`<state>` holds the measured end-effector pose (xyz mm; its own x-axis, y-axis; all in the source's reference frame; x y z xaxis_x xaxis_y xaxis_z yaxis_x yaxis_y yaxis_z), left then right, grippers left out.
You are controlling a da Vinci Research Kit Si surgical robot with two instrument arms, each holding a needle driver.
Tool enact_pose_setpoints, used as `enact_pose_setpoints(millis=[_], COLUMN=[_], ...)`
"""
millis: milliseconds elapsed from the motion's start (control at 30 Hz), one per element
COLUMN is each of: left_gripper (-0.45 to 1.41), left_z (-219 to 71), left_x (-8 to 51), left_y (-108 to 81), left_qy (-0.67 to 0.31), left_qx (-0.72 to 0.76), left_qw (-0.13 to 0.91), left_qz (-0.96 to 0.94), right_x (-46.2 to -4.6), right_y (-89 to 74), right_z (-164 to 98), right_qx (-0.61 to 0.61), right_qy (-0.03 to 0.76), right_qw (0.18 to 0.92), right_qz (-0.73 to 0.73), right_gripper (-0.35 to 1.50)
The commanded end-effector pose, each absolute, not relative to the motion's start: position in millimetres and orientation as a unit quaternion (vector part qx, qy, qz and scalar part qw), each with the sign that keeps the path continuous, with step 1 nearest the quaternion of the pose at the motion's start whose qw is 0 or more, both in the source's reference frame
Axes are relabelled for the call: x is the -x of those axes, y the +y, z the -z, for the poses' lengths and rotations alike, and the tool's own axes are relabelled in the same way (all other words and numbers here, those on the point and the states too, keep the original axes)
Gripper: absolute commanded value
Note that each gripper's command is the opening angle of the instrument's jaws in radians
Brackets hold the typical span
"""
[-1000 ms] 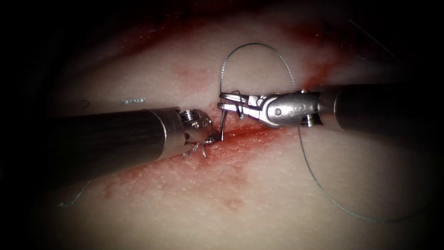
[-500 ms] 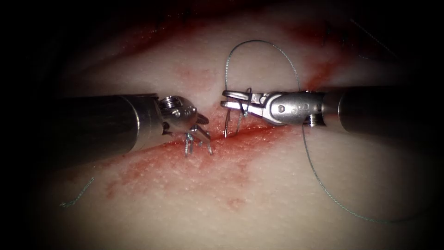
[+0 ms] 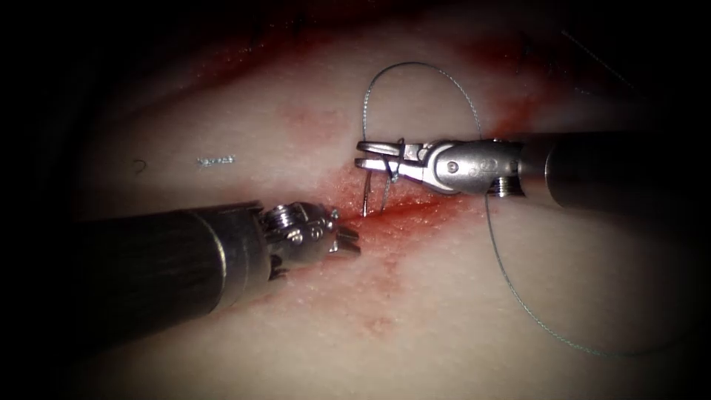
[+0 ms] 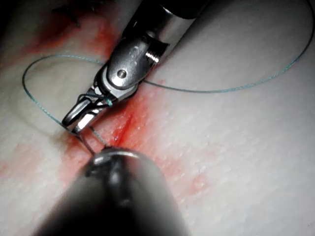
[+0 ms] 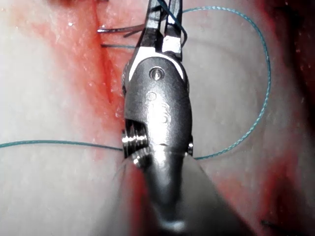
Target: Wound Closure
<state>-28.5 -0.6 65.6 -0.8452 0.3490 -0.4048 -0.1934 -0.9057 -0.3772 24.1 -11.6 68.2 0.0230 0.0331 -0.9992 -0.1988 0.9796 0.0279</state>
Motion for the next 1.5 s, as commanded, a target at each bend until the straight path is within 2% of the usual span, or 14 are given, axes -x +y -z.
enact_pose_setpoints(millis=[33,467,1000,1500], left_gripper=[0.15,0.15,0.15,0.15], left_z=[-66.6,-69.9,-73.9,-75.0], left_x=[29.3,31.6,29.0,29.2], left_y=[-1.2,-3.7,-4.3,-5.3], left_qy=[-0.165,-0.173,-0.178,-0.188], left_qx=[0.240,0.251,0.251,0.248], left_qw=[0.142,0.141,0.134,0.130], left_qz=[-0.946,-0.942,-0.942,-0.942], right_x=[-24.9,-25.1,-25.5,-26.1], right_y=[-11.6,-11.5,-11.2,-11.1], right_z=[-68.7,-68.7,-68.4,-68.4], right_qx=[0.057,0.024,-0.012,-0.059], right_qy=[0.696,0.699,0.686,0.692], right_qw=[0.712,0.713,0.727,0.719], right_qz=[-0.072,-0.040,-0.028,-0.031], right_gripper=[-0.35,-0.35,-0.35,-0.35])
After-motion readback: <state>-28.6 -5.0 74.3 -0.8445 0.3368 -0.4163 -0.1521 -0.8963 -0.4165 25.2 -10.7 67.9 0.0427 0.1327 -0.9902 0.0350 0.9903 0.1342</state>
